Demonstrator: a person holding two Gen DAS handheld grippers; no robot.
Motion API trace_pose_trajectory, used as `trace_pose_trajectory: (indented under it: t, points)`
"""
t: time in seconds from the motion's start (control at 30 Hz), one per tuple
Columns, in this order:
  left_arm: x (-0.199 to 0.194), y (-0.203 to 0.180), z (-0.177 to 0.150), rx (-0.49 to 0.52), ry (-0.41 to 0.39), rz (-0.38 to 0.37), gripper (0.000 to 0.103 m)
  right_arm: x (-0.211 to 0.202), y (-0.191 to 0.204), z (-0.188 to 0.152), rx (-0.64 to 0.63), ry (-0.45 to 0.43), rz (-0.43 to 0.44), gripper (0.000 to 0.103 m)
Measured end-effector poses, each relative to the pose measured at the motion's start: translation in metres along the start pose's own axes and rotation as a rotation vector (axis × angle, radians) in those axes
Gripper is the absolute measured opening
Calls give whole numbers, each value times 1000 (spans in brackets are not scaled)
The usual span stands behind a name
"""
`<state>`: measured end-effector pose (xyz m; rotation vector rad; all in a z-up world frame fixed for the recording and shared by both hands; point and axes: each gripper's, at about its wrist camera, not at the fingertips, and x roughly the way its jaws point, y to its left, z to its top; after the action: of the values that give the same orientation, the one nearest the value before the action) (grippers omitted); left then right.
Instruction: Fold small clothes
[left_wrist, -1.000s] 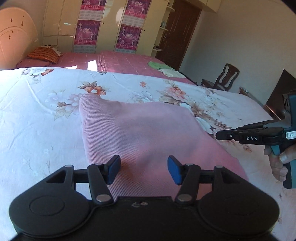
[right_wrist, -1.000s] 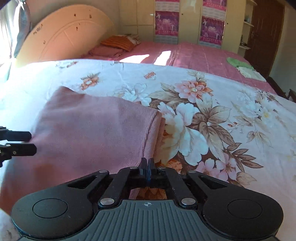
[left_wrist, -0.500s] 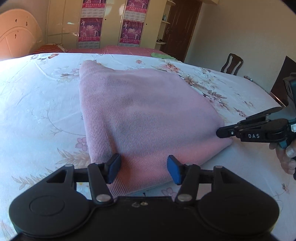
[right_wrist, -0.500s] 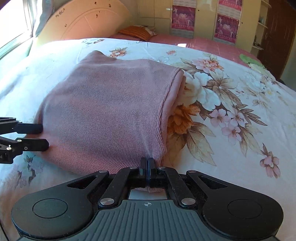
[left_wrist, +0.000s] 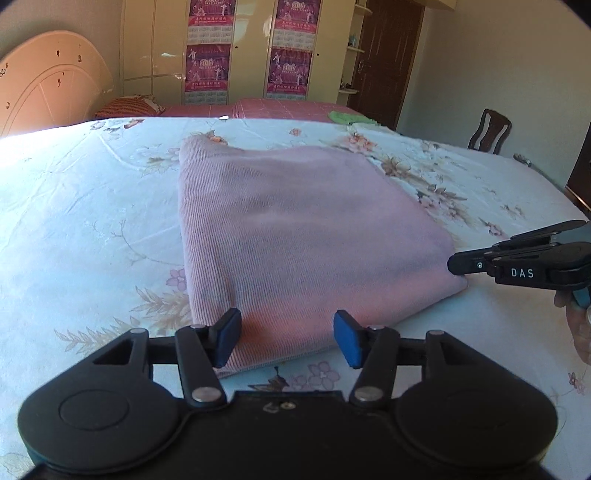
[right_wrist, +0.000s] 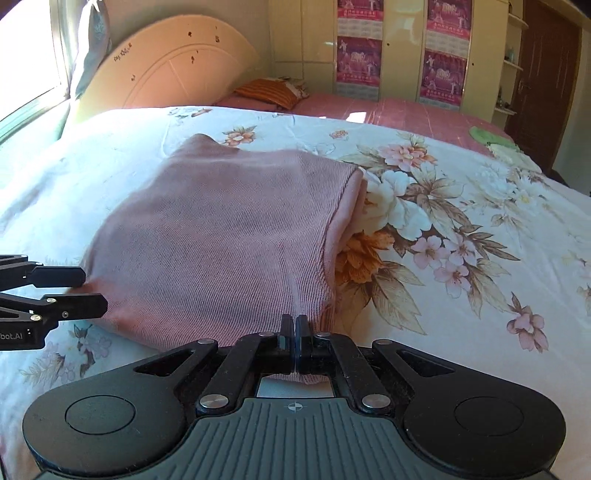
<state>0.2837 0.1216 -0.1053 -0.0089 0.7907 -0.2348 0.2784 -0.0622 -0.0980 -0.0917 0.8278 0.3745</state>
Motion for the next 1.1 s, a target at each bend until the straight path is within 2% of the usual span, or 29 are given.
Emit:
trace_pose_trajectory:
  t: [0.03,0.13,0.2,0.27,0.37,0.53,0.63,0.67,0.7,0.73,0.77,0.8,0.83,0.87,0.93,1.0,1.03,1.07,1.1]
  points:
    - [7,1,-2,1,21,0,54,9,-2,-4,6,36,-5,0]
    - [7,-2,-1,9,21,20,54,9,-1,-2,16,37,-19,0]
    - [-5,-7,2,0,-1,40,54,-6,4,3,21,19,-18,0]
    - [-32,-12,1,-20,-40,41,53,-36,12,2,8,-35,1,0]
    - [-97,-27,-12,-9,-180,47,55,-91,22,-11,-3,-103,15,0]
    - [-173,-46,-45,-52,-212,111,56,-174,33,-50,46,-154,10,0]
    - [-214,-66,-67,-68,-271,198,80,-215,40,-75,114,-179,-9,0]
    - [-221,-73,-72,-66,-274,238,81,-227,43,-84,150,-189,-44,22]
    - [-230,-82,-76,-54,-276,270,82,-238,48,-93,179,-202,-91,56]
    - [-236,-88,-80,-37,-274,268,82,-249,52,-101,188,-254,-102,99]
    - [-242,-92,-84,-25,-273,254,78,-260,58,-110,171,-297,-91,102]
    - [-254,-96,-89,-13,-296,191,76,-268,64,-116,137,-286,-74,102]
    - [-260,-100,-92,-11,-298,162,32,-273,70,-120,119,-283,-73,102]
    - [-263,-104,-92,-14,-273,170,11,-279,75,-124,106,-293,-80,102]
    - [-274,-110,-97,-20,-281,158,4,-292,81,-133,90,-315,-77,102]
    - [-289,-121,-98,-21,-303,151,32,-303,84,-138,105,-322,-75,102]
    - [-296,-127,-100,-23,-326,179,87,-309,85,-139,109,-327,-85,102]
    - [-303,-133,-102,-21,-361,223,98,-315,87,-141,110,-330,-102,102]
    - [-310,-142,-102,-1,-389,260,103,-320,89,-142,112,-329,-123,102]
